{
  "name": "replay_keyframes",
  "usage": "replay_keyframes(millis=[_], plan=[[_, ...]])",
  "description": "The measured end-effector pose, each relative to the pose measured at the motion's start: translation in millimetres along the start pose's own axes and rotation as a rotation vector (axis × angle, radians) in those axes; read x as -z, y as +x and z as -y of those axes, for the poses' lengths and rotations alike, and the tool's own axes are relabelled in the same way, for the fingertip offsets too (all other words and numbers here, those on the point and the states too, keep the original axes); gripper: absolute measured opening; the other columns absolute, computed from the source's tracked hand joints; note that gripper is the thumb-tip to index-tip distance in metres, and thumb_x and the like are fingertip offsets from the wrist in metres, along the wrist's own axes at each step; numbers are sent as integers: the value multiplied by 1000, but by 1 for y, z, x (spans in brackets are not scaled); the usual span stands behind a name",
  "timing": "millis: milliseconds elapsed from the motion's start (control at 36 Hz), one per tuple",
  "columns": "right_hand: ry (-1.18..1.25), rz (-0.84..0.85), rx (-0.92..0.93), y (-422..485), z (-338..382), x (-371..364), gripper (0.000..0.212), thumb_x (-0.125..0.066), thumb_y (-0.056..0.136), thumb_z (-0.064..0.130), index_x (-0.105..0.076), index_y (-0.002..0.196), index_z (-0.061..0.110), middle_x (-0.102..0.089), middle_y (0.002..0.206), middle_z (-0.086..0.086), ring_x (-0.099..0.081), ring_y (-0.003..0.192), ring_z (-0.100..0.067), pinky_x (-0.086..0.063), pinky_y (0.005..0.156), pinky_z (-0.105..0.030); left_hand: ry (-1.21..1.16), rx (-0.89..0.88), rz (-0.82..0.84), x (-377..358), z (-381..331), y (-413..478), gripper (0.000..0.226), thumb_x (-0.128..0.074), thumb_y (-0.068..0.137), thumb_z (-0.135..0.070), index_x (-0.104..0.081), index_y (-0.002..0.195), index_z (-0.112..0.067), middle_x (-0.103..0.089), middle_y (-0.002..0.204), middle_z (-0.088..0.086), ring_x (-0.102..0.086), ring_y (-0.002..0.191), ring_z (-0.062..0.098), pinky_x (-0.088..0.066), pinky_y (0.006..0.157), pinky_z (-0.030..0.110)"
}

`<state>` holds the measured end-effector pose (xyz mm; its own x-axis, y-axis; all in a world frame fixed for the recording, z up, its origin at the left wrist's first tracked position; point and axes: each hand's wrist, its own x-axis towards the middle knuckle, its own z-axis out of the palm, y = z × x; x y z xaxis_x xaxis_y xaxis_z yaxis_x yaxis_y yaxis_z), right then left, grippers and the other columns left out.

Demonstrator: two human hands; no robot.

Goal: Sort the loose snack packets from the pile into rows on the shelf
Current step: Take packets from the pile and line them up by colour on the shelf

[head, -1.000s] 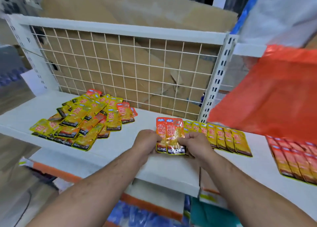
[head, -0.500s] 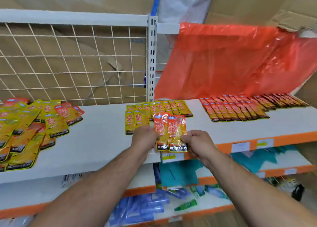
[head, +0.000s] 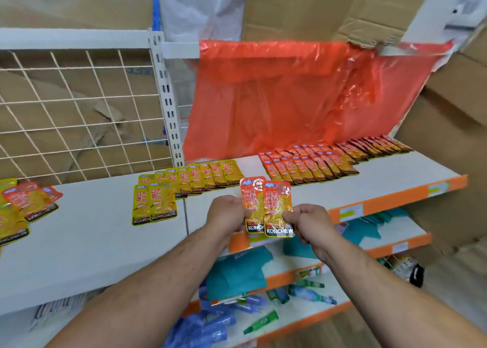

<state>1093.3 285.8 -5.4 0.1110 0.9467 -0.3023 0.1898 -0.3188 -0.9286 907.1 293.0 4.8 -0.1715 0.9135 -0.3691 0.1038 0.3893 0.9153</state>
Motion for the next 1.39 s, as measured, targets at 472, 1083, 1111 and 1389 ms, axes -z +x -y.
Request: replay_keyframes(millis=[472,1083,1111,1389], plan=[[-93,43,52,117,6,203,26,-71,88,16,-57,67,10,-40,47,-1,-35,37,-16,-32,47,-26,-30,-12,-57,-213,-50,63,42,-60,87,2,-45,52,-16,-48,38,-8,-49,46,21,-47,58,36],[-87,-112,6,223,-4,311,18,-70,88,15,-63,82,-1,-39,51,-5,-32,38,-15,-23,44,-25,166,-122,-95,-347,-98,166,36,-71,72,1,-46,54,-16,-50,51,2,-51,52,20,-39,53,24],[-74,-103,-6,227,-6,312,22,-71,88,15,-63,86,-5,-39,53,-5,-31,40,-16,-22,43,-24,200,-125,-109,-349,-97,170,34,-70,73,0,-46,54,-16,-52,53,1,-51,53,20,-38,51,23],[-117,42,-9,270,4,331,14,-68,91,16,-67,84,5,-43,42,6,-35,34,-7,-26,44,-21,273,-66,-246,-375,-100,197,27,-70,76,-11,-49,58,-14,-62,62,9,-70,73,34,-56,63,37]])
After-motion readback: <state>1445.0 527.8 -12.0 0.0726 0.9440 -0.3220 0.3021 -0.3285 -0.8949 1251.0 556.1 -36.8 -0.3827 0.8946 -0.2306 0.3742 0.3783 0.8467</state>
